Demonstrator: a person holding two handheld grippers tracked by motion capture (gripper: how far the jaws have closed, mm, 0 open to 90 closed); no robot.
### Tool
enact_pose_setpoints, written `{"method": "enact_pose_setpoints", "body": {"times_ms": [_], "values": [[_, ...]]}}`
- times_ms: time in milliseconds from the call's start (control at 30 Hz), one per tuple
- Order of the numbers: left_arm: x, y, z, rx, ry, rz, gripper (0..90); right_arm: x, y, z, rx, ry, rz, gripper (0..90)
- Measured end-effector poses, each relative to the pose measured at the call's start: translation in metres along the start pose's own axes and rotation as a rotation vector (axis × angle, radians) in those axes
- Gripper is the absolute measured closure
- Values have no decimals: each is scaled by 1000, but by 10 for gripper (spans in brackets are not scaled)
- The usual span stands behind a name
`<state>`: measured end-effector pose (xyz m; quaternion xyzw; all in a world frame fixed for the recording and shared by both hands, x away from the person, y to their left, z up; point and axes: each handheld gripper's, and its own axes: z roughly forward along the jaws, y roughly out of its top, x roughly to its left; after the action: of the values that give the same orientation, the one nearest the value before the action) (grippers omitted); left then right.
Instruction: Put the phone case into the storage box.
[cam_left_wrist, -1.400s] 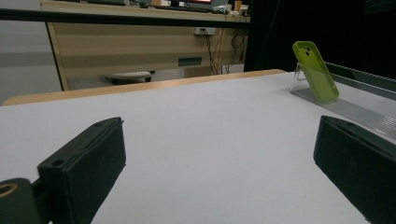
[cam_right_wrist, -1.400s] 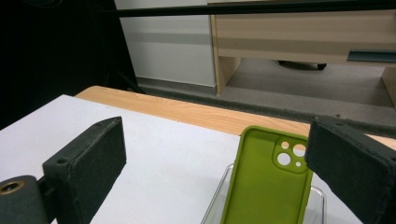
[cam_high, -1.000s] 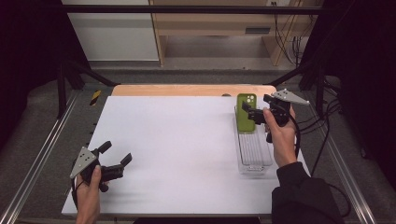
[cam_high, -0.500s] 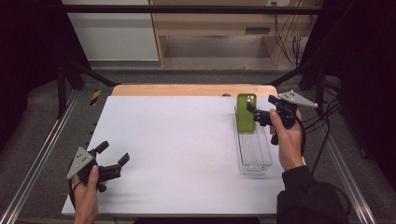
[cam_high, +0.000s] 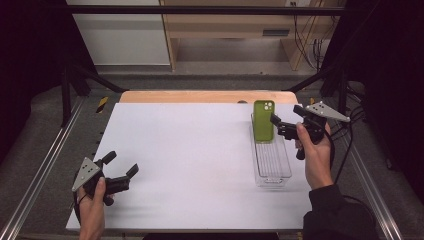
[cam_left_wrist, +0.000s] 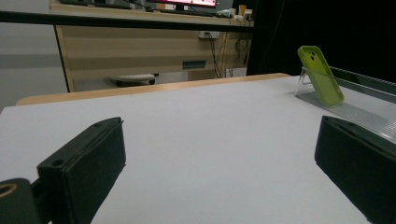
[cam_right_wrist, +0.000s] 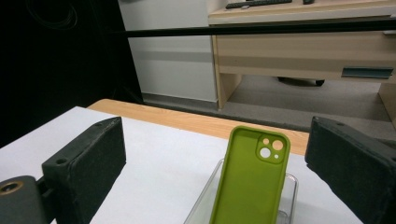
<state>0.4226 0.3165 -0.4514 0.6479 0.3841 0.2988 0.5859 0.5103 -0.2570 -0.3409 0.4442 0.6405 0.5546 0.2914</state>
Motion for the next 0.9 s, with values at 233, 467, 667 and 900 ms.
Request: {"method": "enact_pose_setpoints", "body": {"times_ms": [233, 467, 667, 900], "values": [[0, 0, 0, 5, 2, 4, 13, -7, -10, -8, 5, -11, -1, 53], [1, 0, -1, 1, 3, 1, 11, -15, -16, -19, -3, -26, 13, 53], [0, 0, 0, 2, 3, 2, 11, -18, -17, -29, -13, -31, 17, 53], [-1, 0, 0, 4, -2, 7, 11, -22, -22, -39, -20, -37, 21, 52]]}}
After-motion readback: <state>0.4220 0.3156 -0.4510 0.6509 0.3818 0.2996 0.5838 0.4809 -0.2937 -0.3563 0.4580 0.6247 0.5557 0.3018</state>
